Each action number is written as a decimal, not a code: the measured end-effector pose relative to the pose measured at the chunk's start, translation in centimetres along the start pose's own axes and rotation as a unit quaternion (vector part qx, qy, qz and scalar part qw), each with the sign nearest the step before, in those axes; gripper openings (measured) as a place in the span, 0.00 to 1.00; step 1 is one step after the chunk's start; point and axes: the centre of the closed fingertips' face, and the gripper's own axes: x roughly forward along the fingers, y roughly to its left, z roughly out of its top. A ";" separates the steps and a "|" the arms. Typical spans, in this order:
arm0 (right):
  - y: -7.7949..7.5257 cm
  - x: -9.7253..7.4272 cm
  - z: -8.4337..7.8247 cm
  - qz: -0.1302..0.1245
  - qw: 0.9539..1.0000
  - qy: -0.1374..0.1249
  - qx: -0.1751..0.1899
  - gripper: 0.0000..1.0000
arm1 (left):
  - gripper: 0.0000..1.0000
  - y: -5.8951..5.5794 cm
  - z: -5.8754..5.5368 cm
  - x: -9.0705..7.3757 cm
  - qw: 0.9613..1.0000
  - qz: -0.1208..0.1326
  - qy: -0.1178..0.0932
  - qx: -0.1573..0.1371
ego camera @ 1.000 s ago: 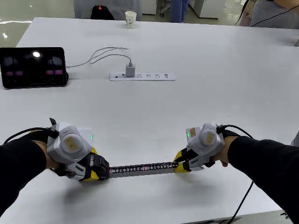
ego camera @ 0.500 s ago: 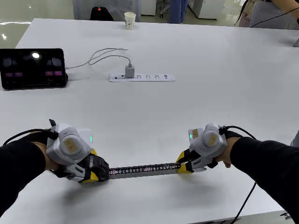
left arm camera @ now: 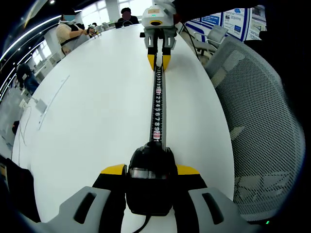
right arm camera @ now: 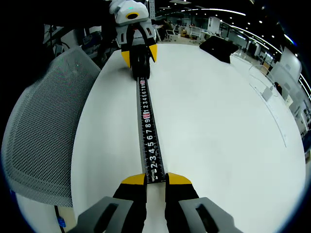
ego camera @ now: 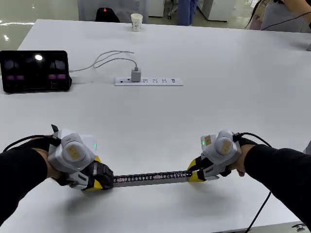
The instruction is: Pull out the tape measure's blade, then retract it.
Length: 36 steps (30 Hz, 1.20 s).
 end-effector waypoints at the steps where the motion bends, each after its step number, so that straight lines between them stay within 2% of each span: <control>1: 0.0 0.0 -0.1 0.000 1.000 0.001 0.000 0.10 | 0.31 0.0 0.0 0.0 1.000 0.000 0.000 0.000; 20: -0.2 -0.4 -0.7 -0.004 1.000 -0.002 0.014 0.10 | 0.31 0.0 0.0 -0.1 1.000 0.001 0.000 -0.002; 27: -0.2 -0.4 -0.7 -0.002 1.000 0.001 0.002 0.10 | 0.31 0.0 0.0 -0.2 1.000 0.001 -0.001 -0.001; 36: -0.3 -0.4 -1.1 -0.002 1.000 -0.005 0.012 0.10 | 0.31 0.0 0.0 -0.2 1.000 0.002 -0.004 -0.002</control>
